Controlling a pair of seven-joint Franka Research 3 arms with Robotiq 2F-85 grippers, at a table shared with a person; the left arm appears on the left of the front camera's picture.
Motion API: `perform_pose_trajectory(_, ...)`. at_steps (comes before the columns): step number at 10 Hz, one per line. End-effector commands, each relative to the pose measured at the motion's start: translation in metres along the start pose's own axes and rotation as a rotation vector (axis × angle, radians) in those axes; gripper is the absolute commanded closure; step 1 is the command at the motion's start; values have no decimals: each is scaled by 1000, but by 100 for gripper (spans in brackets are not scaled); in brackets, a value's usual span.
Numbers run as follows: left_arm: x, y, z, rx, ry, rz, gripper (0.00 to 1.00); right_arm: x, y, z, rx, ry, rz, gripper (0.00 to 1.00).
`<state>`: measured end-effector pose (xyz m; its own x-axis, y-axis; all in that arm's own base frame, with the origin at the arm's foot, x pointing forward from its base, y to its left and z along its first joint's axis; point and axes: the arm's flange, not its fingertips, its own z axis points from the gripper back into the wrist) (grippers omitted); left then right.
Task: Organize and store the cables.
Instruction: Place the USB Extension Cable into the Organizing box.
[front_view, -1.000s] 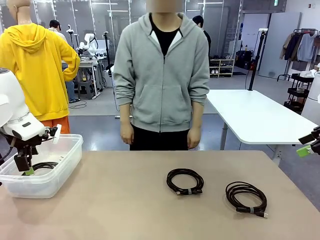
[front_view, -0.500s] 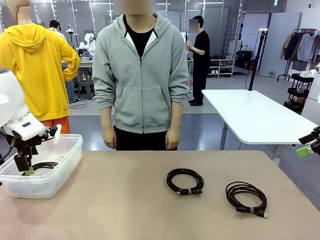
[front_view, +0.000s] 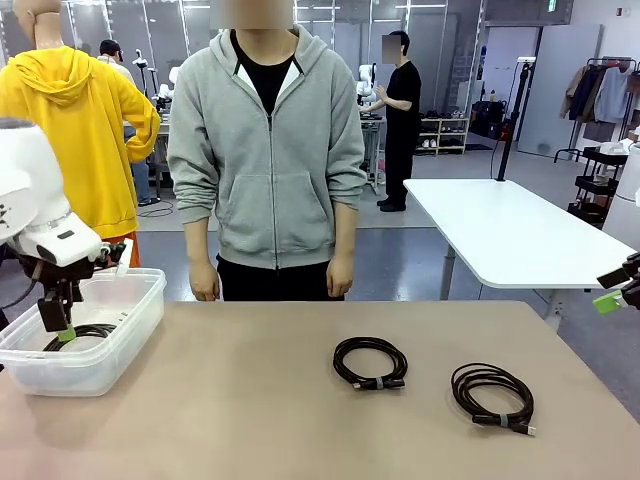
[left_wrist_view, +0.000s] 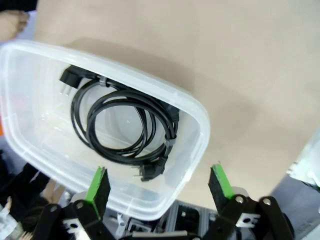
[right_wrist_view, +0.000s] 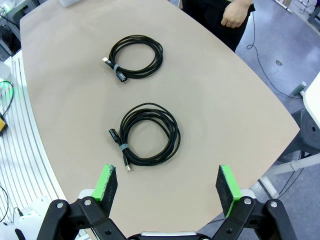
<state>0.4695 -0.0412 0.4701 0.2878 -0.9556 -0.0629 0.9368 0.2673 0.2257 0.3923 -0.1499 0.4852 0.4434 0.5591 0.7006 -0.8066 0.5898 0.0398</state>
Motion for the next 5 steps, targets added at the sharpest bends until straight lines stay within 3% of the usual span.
perform_pose_trajectory(1,-5,-9,32,-25,-59,20,0,2,1,1,2,-9,-6,0)
perform_pose_trajectory(5,8,-40,64,-61,-162,14,0,2,1,1,2,-9,-6,0)
